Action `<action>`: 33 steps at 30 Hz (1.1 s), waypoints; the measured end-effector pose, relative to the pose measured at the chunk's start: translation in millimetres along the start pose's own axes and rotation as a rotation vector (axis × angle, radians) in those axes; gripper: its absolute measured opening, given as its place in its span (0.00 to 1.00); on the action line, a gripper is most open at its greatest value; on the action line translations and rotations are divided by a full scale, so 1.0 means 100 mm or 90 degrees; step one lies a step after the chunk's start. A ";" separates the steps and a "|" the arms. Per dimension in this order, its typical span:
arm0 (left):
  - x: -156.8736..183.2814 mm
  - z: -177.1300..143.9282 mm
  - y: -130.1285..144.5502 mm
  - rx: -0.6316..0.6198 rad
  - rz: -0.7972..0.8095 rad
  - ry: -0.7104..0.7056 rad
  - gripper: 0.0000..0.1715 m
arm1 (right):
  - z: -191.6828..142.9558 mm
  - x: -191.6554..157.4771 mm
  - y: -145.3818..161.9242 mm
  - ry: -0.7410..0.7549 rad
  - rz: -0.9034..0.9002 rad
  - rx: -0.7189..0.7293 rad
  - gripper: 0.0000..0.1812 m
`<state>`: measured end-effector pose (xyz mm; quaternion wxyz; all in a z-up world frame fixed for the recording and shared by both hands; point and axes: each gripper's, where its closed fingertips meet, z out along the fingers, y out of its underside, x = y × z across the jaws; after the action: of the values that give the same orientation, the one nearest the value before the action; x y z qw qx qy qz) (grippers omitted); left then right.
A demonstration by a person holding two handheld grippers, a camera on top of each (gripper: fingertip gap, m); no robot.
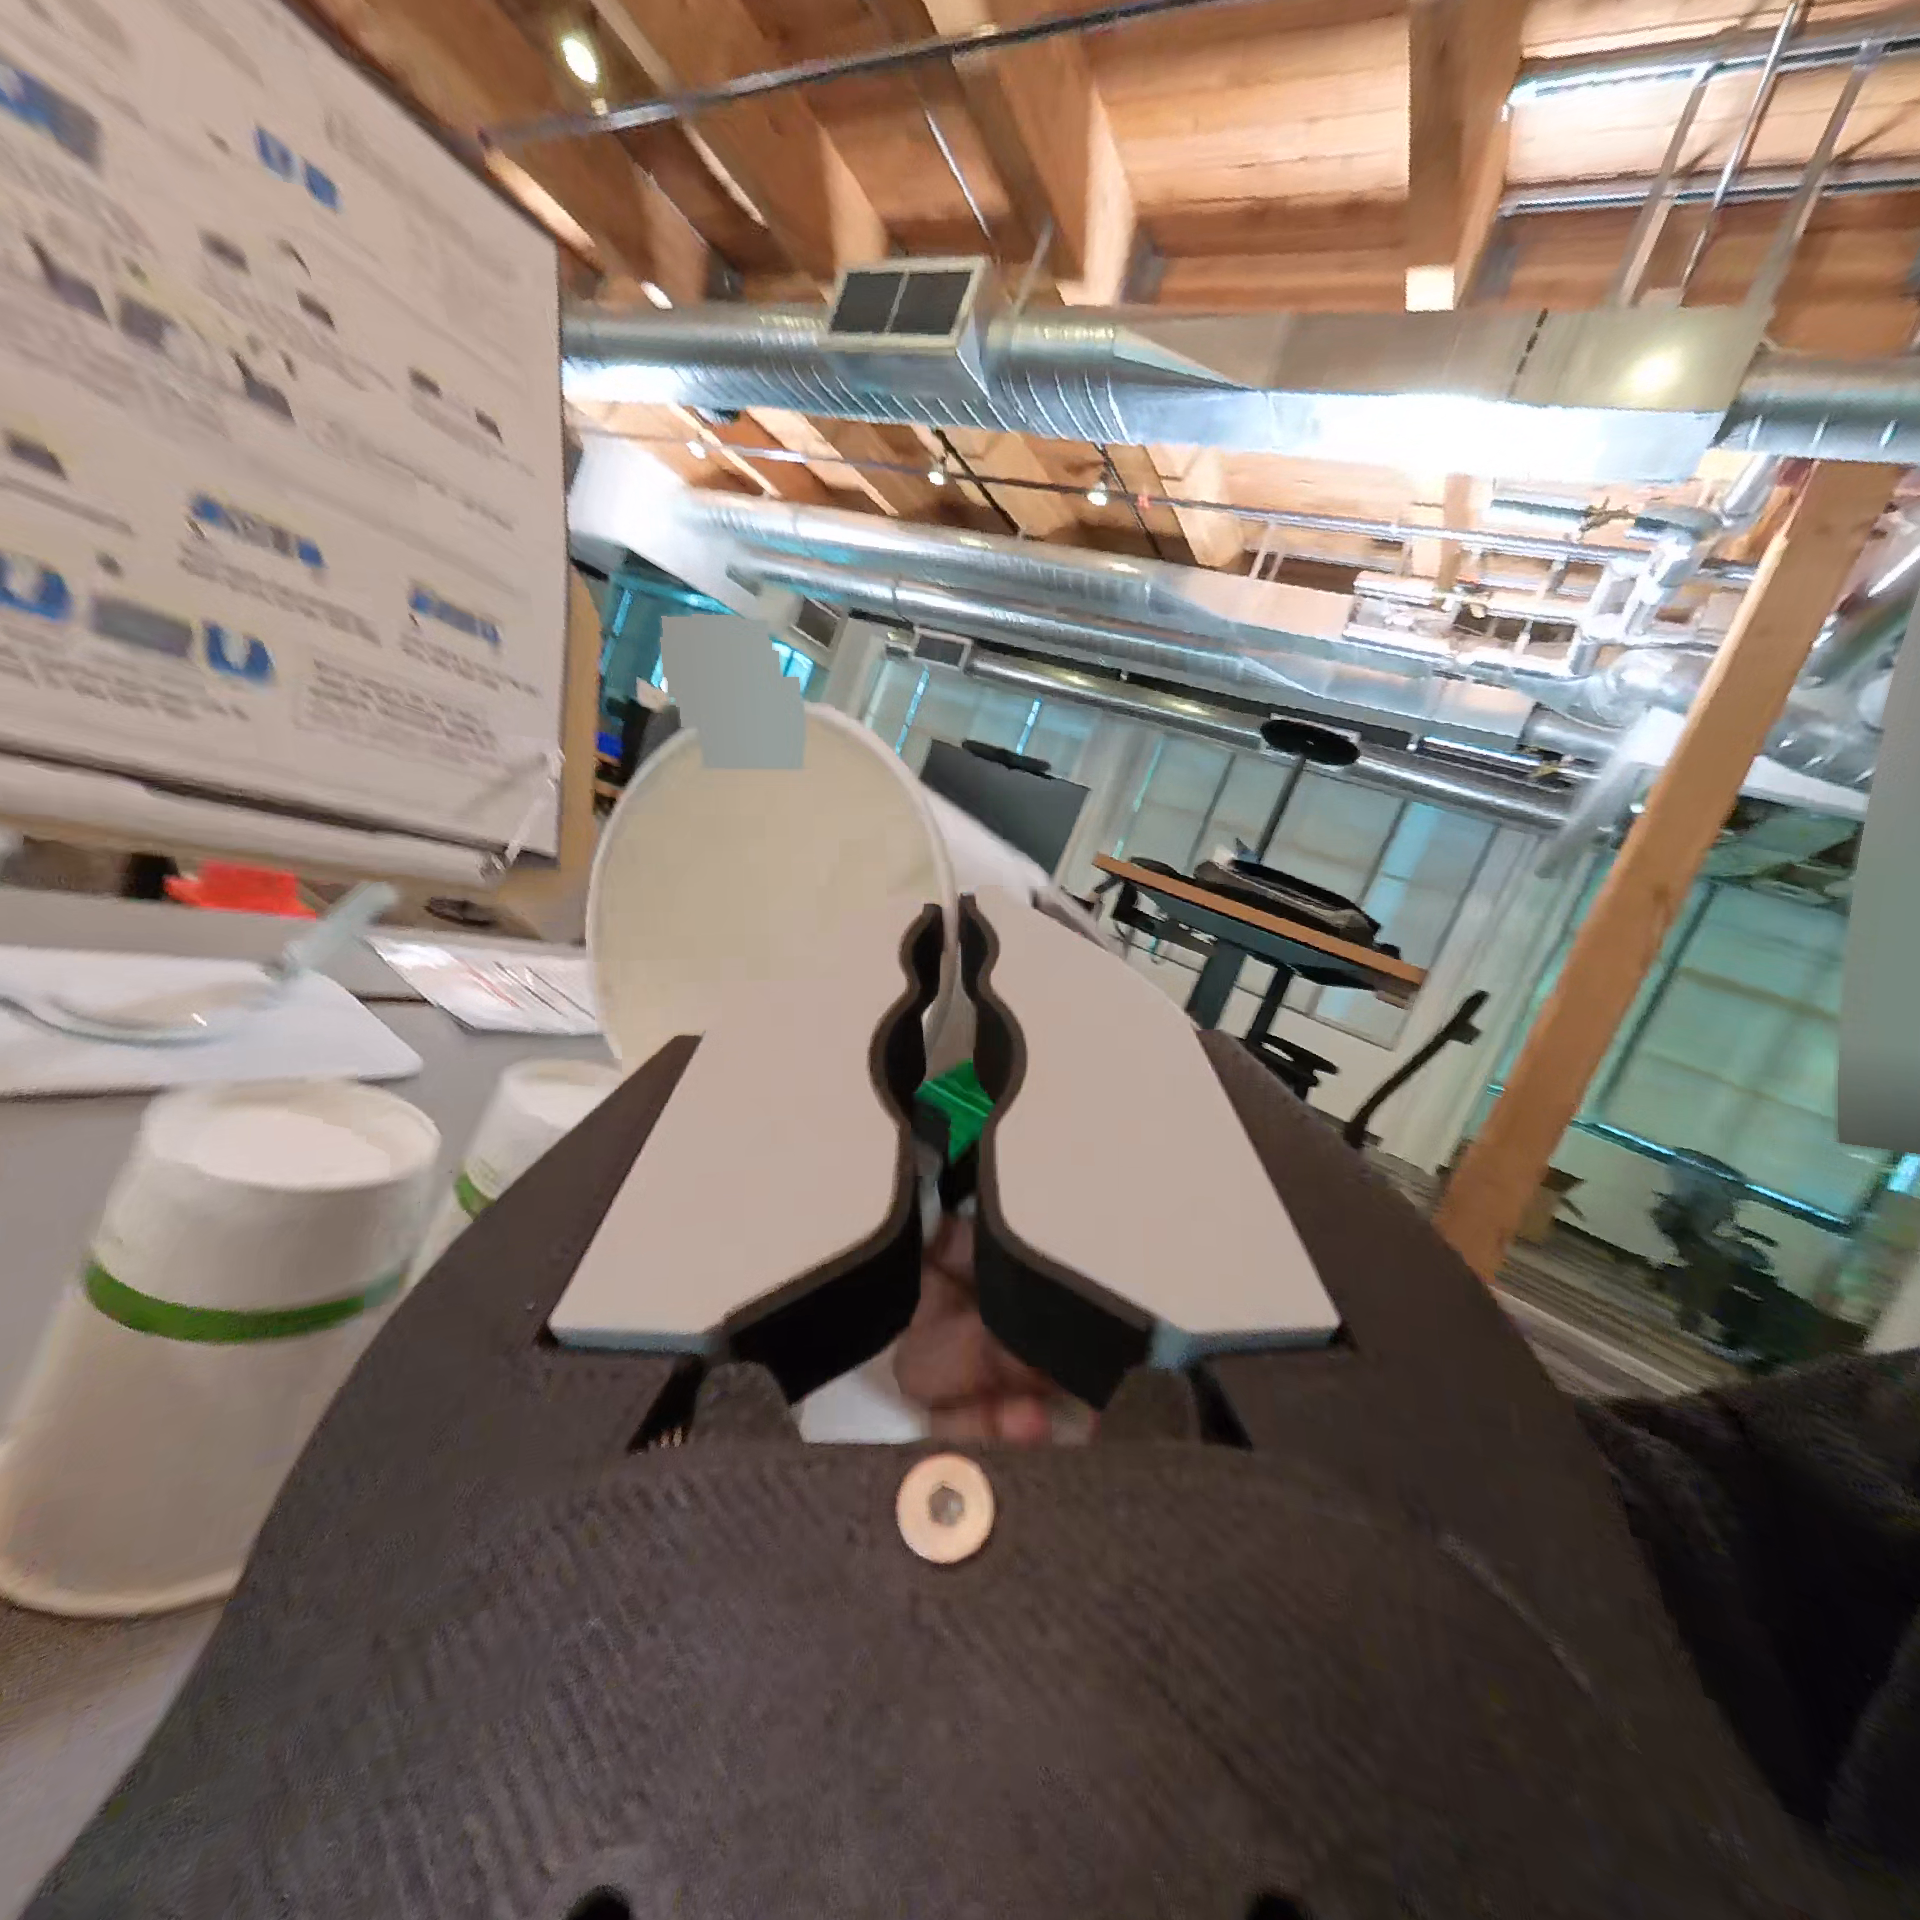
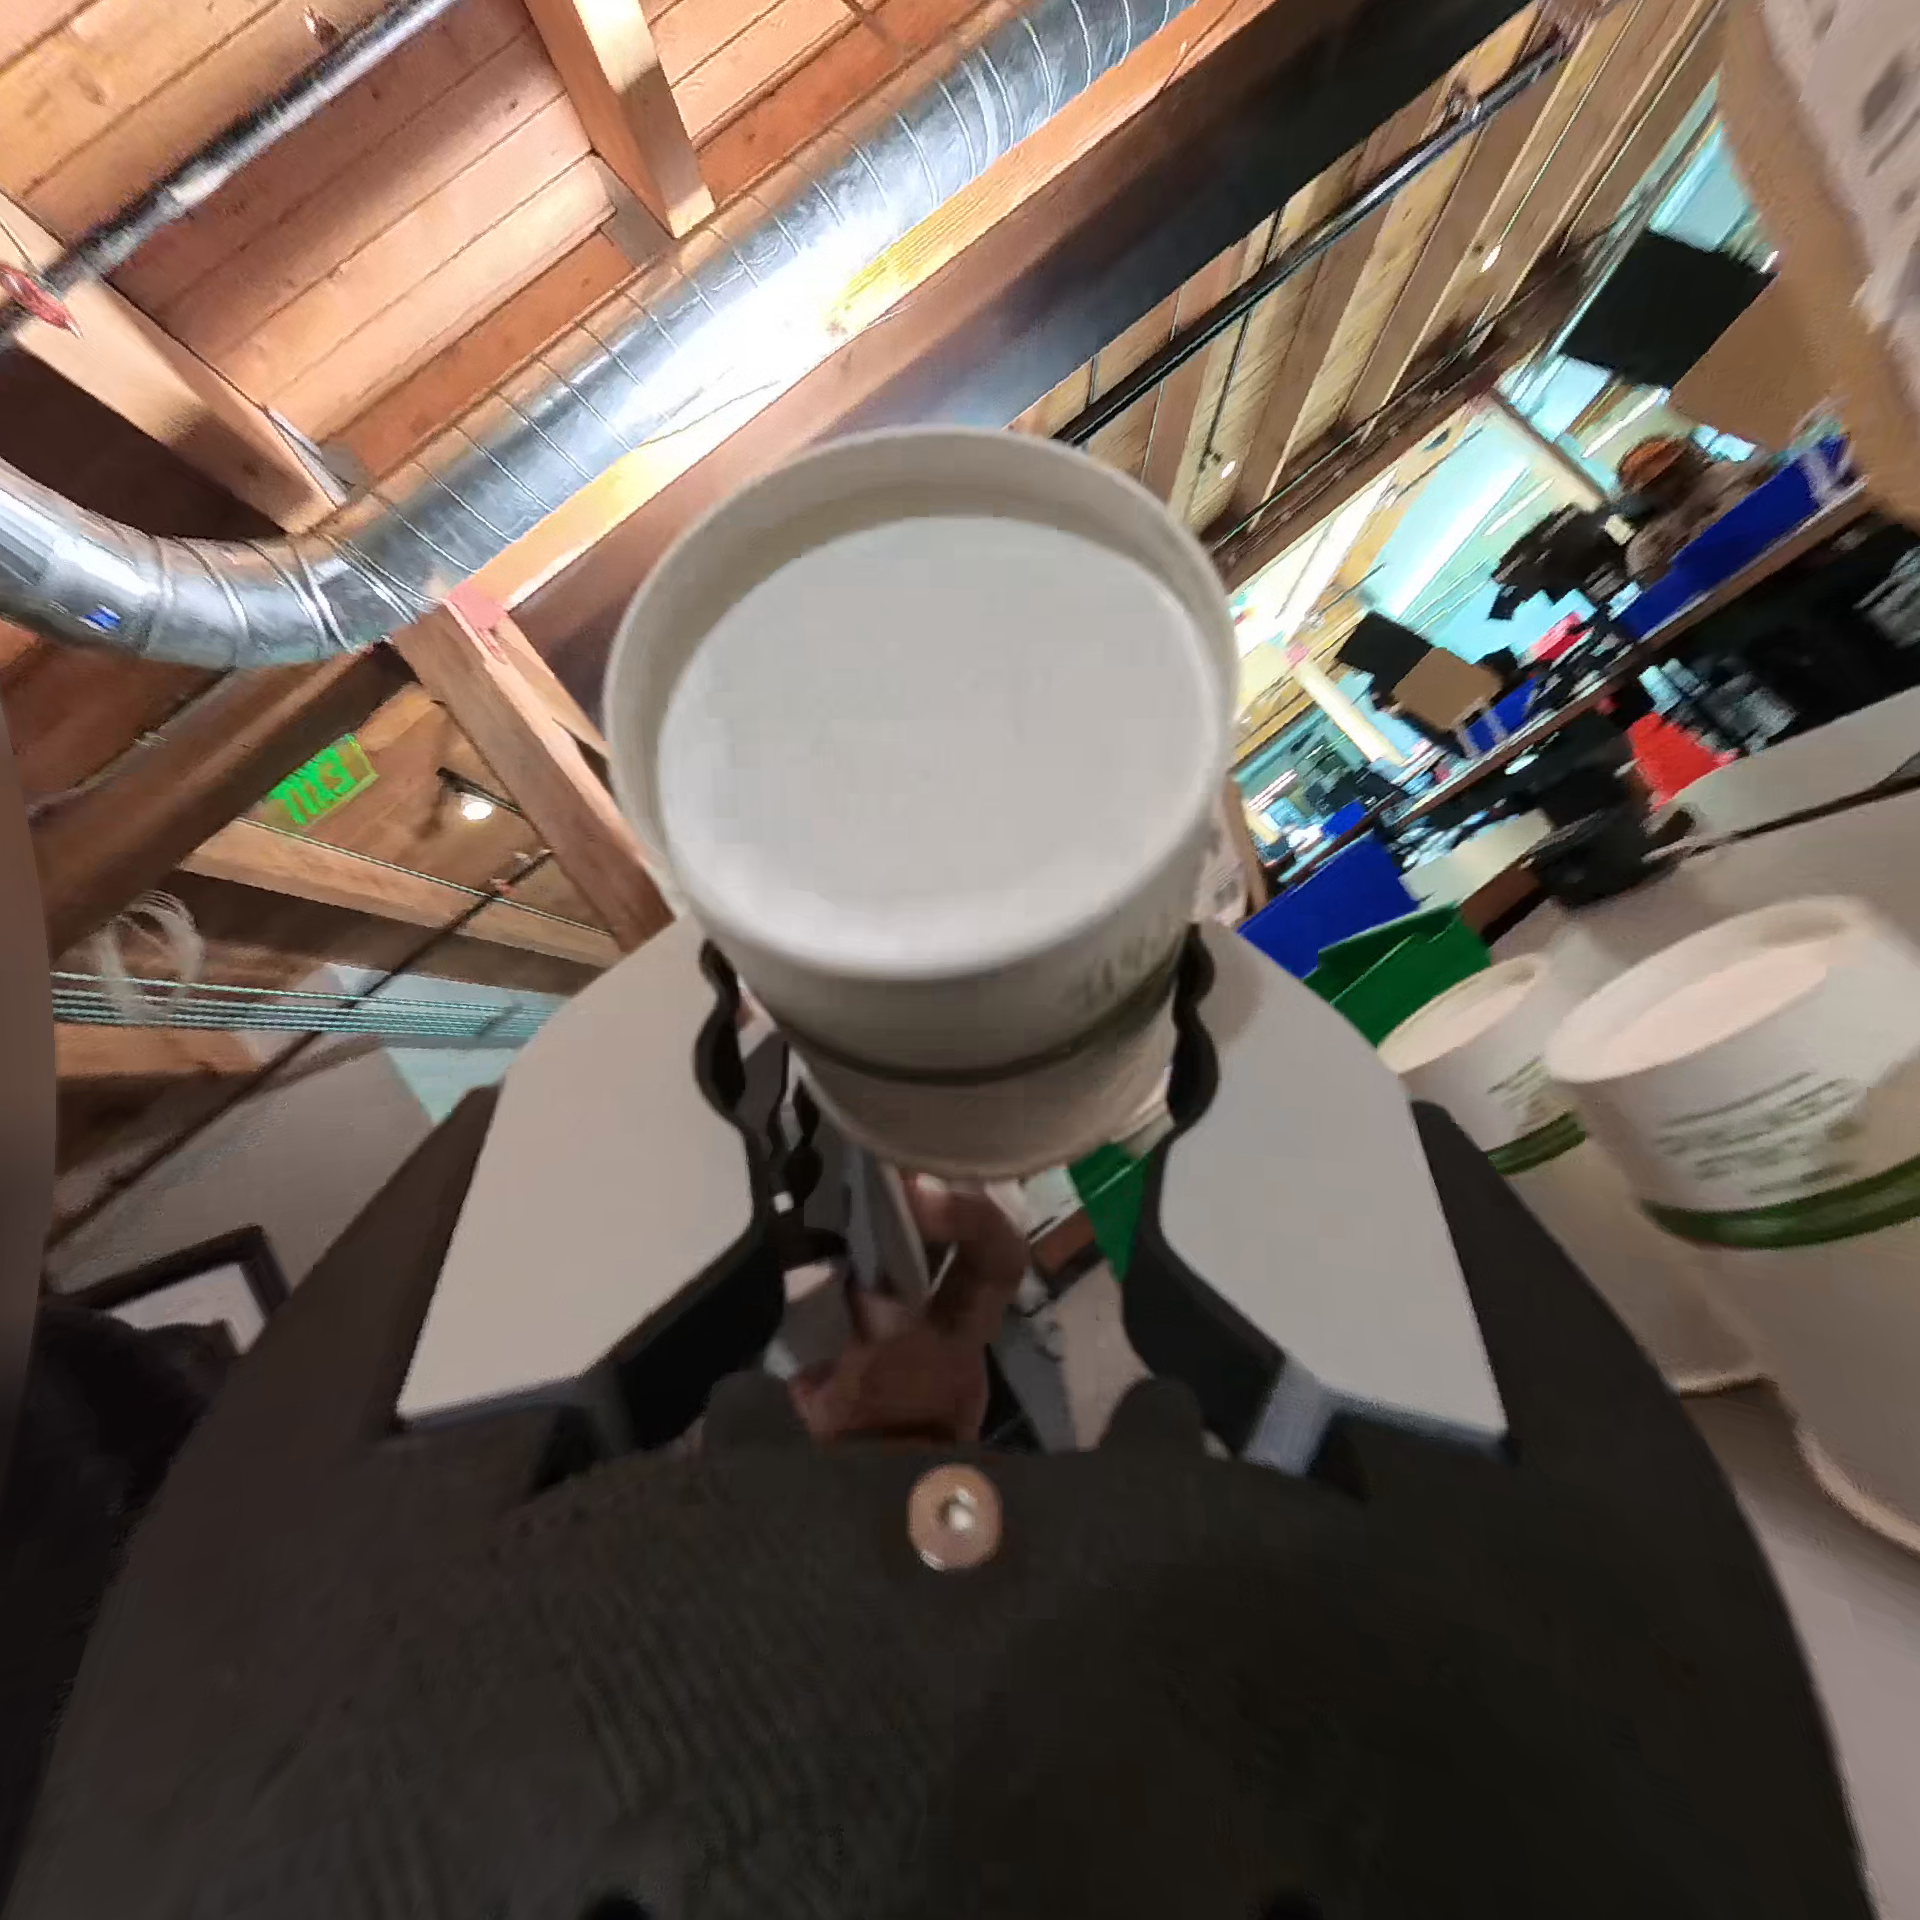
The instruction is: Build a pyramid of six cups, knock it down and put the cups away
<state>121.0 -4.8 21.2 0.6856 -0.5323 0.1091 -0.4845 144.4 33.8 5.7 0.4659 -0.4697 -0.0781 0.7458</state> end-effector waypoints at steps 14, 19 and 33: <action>-0.28 -0.08 0.77 -0.125 -0.108 -0.043 0.18 | -0.08 0.30 -0.33 0.156 -0.362 -0.137 0.44; -0.63 -0.20 0.88 -0.143 -0.061 -0.199 0.18 | 0.14 0.55 -0.36 0.240 -0.490 -0.197 0.44; -1.54 -0.75 0.06 0.005 -0.052 -0.403 0.19 | 0.89 1.09 0.16 0.351 -0.636 -0.260 0.44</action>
<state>-3.5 68.6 -71.3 0.6677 -0.6577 -0.1329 -0.3225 51.7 137.5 -23.3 0.6633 -0.6319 -0.3073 0.2574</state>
